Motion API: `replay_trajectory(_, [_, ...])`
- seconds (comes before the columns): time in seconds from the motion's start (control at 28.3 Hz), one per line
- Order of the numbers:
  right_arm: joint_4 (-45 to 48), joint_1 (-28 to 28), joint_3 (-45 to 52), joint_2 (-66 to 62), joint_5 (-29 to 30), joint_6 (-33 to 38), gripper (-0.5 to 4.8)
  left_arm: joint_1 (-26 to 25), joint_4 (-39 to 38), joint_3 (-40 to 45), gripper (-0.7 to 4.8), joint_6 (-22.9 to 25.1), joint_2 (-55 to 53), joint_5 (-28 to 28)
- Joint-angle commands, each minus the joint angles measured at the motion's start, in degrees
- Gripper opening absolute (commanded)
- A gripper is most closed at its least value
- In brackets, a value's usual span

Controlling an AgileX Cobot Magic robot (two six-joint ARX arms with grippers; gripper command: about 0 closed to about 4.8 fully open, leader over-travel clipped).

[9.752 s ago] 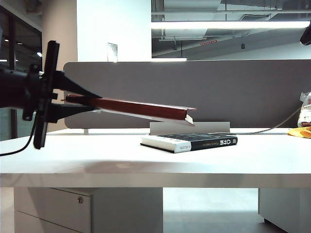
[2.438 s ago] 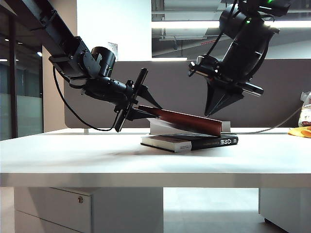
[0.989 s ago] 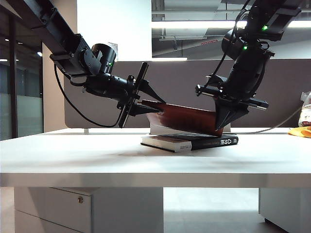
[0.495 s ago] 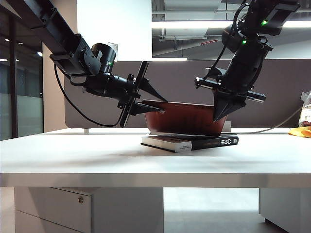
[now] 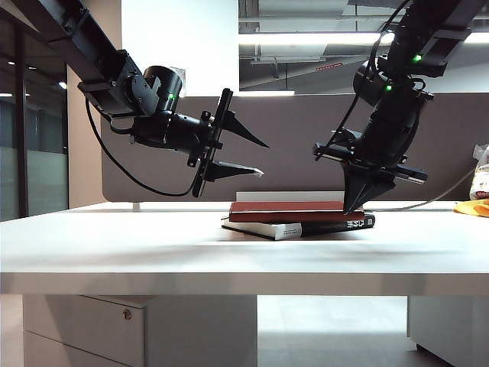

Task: Pick up the red book and place it on top of the black book.

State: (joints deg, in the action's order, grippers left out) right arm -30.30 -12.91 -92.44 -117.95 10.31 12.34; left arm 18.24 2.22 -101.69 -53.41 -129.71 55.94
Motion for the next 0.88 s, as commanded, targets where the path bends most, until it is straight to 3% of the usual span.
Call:
replay_trajectory(0.04, [1.68, 0.04, -0.46, 0.22, 0.11, 0.07, -0.06, 0.09, 0.02, -0.35, 2.16, -0.28, 0.61, 2.05])
replay_trajectory(0.28, [2.29, 0.04, -2.34, -0.15, 0.09, 0.00, -0.06, 0.13, 0.02, -0.35, 2.05, -0.57, 1.97, 4.74])
replay_trajectory(0.35, [2.29, 0.04, -2.34, -0.15, 0.09, -0.15, -0.06, 0.13, 0.04, -0.35, 1.66, -0.02, 2.78, 4.74])
replay_trajectory(0.49, [1.77, 0.04, -2.34, -0.66, 0.07, -0.46, -0.06, 0.13, -0.33, -0.33, 0.21, 4.37, 5.60, 4.44])
replay_trajectory(0.78, [1.40, 0.13, -2.34, -1.14, -0.33, -0.79, -0.06, 0.13, -10.80, -0.33, -0.06, 17.97, 13.51, -6.40])
replay_trajectory(0.88, [1.42, 0.15, -2.34, -1.90, -0.28, -0.79, -0.06, 0.13, -15.43, -0.33, -0.06, 22.34, 14.91, -7.50])
